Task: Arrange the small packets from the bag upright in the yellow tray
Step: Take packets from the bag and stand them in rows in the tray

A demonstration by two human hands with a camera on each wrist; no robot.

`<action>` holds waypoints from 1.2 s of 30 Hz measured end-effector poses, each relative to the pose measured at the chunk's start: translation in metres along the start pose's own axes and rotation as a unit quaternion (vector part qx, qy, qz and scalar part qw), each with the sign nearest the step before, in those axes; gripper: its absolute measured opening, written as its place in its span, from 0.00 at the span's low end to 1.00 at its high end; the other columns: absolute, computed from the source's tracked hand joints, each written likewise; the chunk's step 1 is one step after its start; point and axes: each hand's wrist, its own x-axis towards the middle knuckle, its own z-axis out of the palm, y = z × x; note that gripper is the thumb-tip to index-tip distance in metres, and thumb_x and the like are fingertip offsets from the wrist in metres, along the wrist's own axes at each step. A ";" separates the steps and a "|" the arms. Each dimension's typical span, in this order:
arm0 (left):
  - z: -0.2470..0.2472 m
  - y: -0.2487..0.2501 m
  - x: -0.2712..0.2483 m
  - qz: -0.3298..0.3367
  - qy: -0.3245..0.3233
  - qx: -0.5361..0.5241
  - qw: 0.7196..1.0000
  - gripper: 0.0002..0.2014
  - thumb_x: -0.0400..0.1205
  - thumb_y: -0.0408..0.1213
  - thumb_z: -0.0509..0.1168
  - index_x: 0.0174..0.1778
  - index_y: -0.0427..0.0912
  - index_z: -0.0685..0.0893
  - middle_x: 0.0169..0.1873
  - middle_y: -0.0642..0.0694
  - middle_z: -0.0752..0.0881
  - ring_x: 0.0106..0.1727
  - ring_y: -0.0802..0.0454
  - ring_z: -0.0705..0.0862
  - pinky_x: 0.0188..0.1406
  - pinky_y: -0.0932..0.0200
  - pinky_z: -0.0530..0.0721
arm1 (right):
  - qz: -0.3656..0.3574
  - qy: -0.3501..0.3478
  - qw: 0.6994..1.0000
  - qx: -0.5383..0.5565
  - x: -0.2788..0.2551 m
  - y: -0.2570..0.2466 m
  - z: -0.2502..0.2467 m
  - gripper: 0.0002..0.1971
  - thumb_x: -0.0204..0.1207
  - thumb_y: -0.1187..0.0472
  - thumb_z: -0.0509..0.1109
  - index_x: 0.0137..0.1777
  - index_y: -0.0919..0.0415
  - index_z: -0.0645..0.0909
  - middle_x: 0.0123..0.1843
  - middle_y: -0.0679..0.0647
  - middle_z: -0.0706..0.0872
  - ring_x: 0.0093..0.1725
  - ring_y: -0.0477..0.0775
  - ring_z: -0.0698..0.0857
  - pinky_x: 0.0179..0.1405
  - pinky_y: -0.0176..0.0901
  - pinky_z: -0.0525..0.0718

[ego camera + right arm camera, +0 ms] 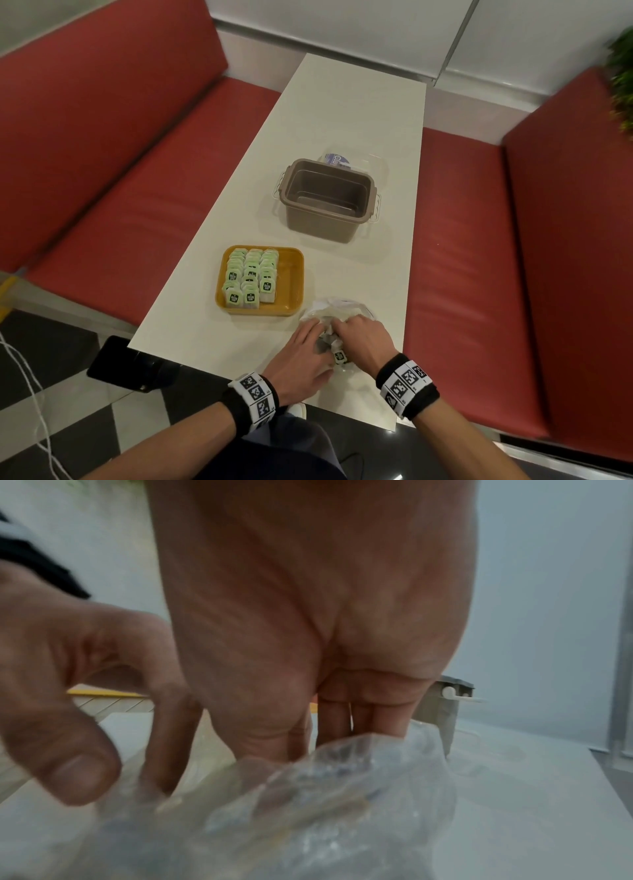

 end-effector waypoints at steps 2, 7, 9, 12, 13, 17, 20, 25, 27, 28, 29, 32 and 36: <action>-0.006 -0.001 -0.001 0.012 0.036 0.003 0.999 0.09 0.82 0.55 0.71 0.52 0.58 0.91 0.76 0.40 0.82 0.85 0.40 0.62 0.86 0.43 0.62 | 0.011 0.007 1.000 0.012 0.001 0.001 -0.004 0.14 0.92 0.59 0.61 0.75 0.55 0.78 0.59 0.60 0.89 0.61 0.68 0.89 0.43 0.54 0.75; -0.018 -0.004 -0.001 -0.035 -0.030 -0.164 0.985 0.10 0.88 0.52 0.68 0.57 0.54 0.93 0.92 0.37 0.54 0.95 0.43 0.43 0.94 0.52 0.48 | 0.060 0.043 0.995 0.072 -0.003 -0.005 -0.011 0.12 0.90 0.57 0.62 0.69 0.49 0.81 0.57 0.54 0.90 0.58 0.65 0.90 0.43 0.52 0.77; -0.018 -0.006 -0.001 -0.052 -0.035 -0.170 0.983 0.10 0.87 0.52 0.69 0.57 0.55 0.93 0.94 0.39 0.45 0.96 0.44 0.38 0.93 0.55 0.43 | 0.081 0.067 0.990 0.097 -0.008 -0.008 -0.016 0.10 0.90 0.56 0.63 0.66 0.48 0.82 0.57 0.52 0.90 0.57 0.64 0.90 0.43 0.52 0.78; -0.013 -0.011 -0.001 -0.054 -0.038 -0.166 0.984 0.10 0.86 0.55 0.70 0.58 0.57 0.92 0.94 0.39 0.46 0.96 0.44 0.39 0.95 0.47 0.54 | 0.117 0.111 0.976 0.143 -0.017 -0.010 -0.019 0.10 0.88 0.53 0.66 0.66 0.46 0.84 0.56 0.48 0.91 0.57 0.59 0.88 0.45 0.52 0.80; -0.012 -0.012 -0.001 -0.056 -0.037 -0.164 0.984 0.11 0.86 0.56 0.70 0.58 0.57 0.91 0.94 0.39 0.47 0.96 0.43 0.41 0.95 0.45 0.57 | 0.127 0.126 0.971 0.157 -0.020 -0.010 -0.019 0.10 0.87 0.52 0.68 0.65 0.45 0.84 0.55 0.48 0.91 0.59 0.57 0.87 0.46 0.52 0.81; -0.014 -0.012 -0.001 -0.063 -0.034 -0.191 0.979 0.14 0.87 0.56 0.70 0.60 0.54 0.91 0.93 0.41 0.52 0.95 0.41 0.54 0.91 0.46 0.66 | 0.160 0.158 0.952 0.208 -0.024 -0.010 -0.010 0.12 0.85 0.49 0.75 0.66 0.46 0.88 0.52 0.49 0.93 0.63 0.59 0.84 0.55 0.54 0.82; -0.019 -0.013 -0.001 -0.066 0.010 -0.238 0.969 0.13 0.87 0.55 0.69 0.58 0.51 0.91 0.92 0.43 0.57 0.90 0.44 0.68 0.85 0.52 0.75 | 0.169 0.168 0.933 0.268 -0.025 -0.008 0.005 0.12 0.83 0.47 0.77 0.64 0.42 0.89 0.52 0.44 0.93 0.62 0.53 0.83 0.57 0.52 0.83; -0.035 -0.016 -0.002 -0.082 0.083 -0.306 0.945 0.11 0.88 0.54 0.71 0.50 0.53 0.93 0.93 0.48 0.63 0.91 0.60 0.66 0.86 0.61 0.70 | 0.194 0.257 0.845 0.427 -0.035 -0.002 0.013 0.09 0.78 0.50 0.85 0.56 0.41 0.91 0.43 0.37 0.92 0.50 0.42 0.90 0.51 0.49 0.88; -0.042 -0.019 -0.001 -0.086 0.112 -0.323 0.936 0.12 0.89 0.54 0.71 0.50 0.52 0.94 0.92 0.49 0.67 0.90 0.61 0.68 0.87 0.58 0.70 | 0.197 0.262 0.823 0.463 -0.038 -0.003 0.012 0.09 0.78 0.51 0.86 0.54 0.42 0.92 0.41 0.37 0.93 0.46 0.39 0.91 0.49 0.48 0.90; -0.046 -0.020 0.000 -0.088 0.125 -0.332 0.931 0.11 0.90 0.53 0.71 0.51 0.51 0.94 0.90 0.50 0.71 0.88 0.61 0.71 0.87 0.54 0.72 | 0.196 0.258 0.820 0.472 -0.039 -0.003 0.014 0.09 0.77 0.52 0.87 0.54 0.42 0.92 0.41 0.36 0.94 0.46 0.37 0.92 0.49 0.46 0.91; -0.050 -0.021 0.000 -0.093 0.136 -0.342 0.925 0.10 0.90 0.51 0.70 0.54 0.50 0.93 0.87 0.50 0.76 0.86 0.60 0.74 0.85 0.49 0.75 | 0.198 0.257 0.817 0.476 -0.040 -0.004 0.015 0.09 0.77 0.52 0.87 0.54 0.43 0.92 0.41 0.36 0.94 0.46 0.36 0.91 0.49 0.44 0.91; -0.063 -0.023 0.003 -0.119 0.164 -0.382 0.902 0.07 0.92 0.46 0.69 0.61 0.50 0.89 0.77 0.54 0.85 0.79 0.60 0.81 0.79 0.45 0.82 | 0.216 0.283 0.806 0.474 -0.043 -0.001 0.011 0.09 0.76 0.50 0.87 0.54 0.43 0.93 0.42 0.35 0.94 0.49 0.39 0.90 0.47 0.30 0.83; -0.082 -0.021 0.007 -0.168 0.209 -0.459 0.847 0.09 0.93 0.38 0.68 0.68 0.44 0.85 0.67 0.53 0.90 0.71 0.58 0.87 0.73 0.52 0.87 | 0.203 0.294 0.779 0.515 -0.058 0.007 -0.016 0.07 0.76 0.51 0.88 0.51 0.44 0.94 0.41 0.34 0.95 0.48 0.36 0.90 0.47 0.28 0.79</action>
